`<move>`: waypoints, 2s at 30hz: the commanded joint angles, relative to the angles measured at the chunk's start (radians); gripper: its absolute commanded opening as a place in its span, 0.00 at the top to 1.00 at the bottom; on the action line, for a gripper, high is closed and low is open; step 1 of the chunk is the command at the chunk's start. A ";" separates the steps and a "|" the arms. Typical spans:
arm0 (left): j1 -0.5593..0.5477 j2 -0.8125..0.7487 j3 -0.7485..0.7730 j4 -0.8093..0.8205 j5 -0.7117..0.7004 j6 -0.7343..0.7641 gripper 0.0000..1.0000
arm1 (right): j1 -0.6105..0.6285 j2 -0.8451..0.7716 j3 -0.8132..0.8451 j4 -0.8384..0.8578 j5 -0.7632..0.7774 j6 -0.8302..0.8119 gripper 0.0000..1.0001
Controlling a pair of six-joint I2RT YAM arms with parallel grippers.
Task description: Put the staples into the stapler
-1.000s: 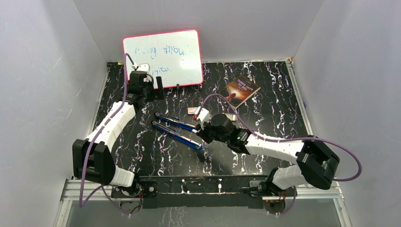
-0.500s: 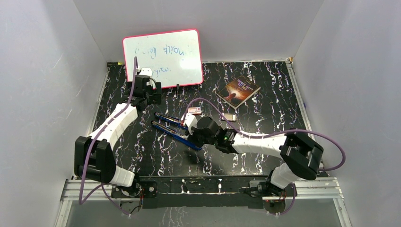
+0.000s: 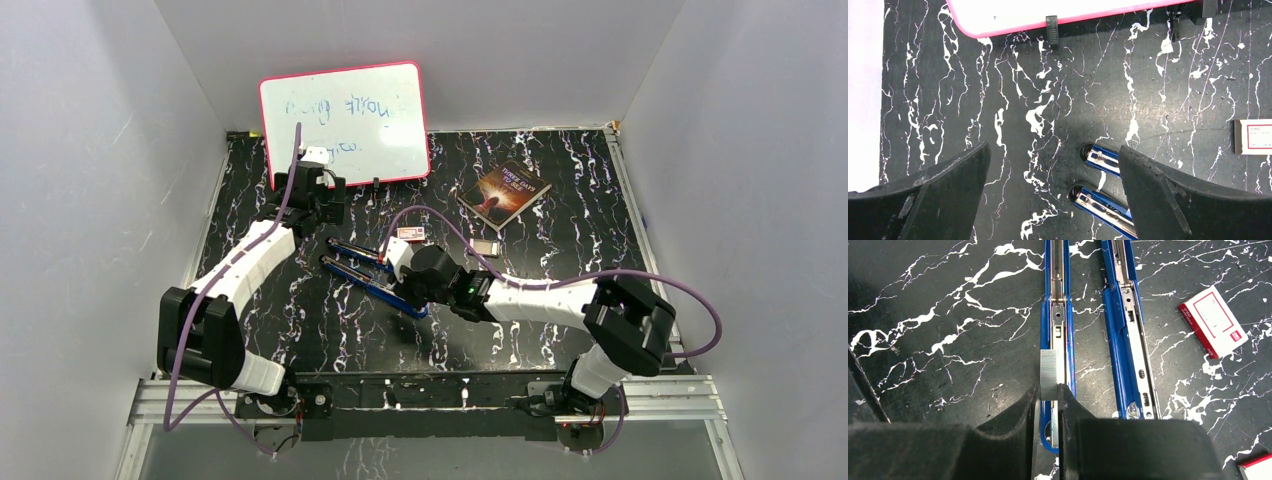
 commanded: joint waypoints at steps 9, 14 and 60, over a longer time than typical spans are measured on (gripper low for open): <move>-0.008 -0.004 -0.011 0.018 -0.028 0.024 0.02 | 0.003 0.065 0.091 -0.018 0.028 0.027 1.00; -0.009 0.001 -0.013 0.021 -0.032 0.028 0.02 | 0.003 0.077 0.100 -0.030 0.046 0.039 1.00; -0.014 -0.003 -0.019 0.025 -0.035 0.041 0.02 | 0.002 0.097 0.125 -0.041 0.049 0.077 1.00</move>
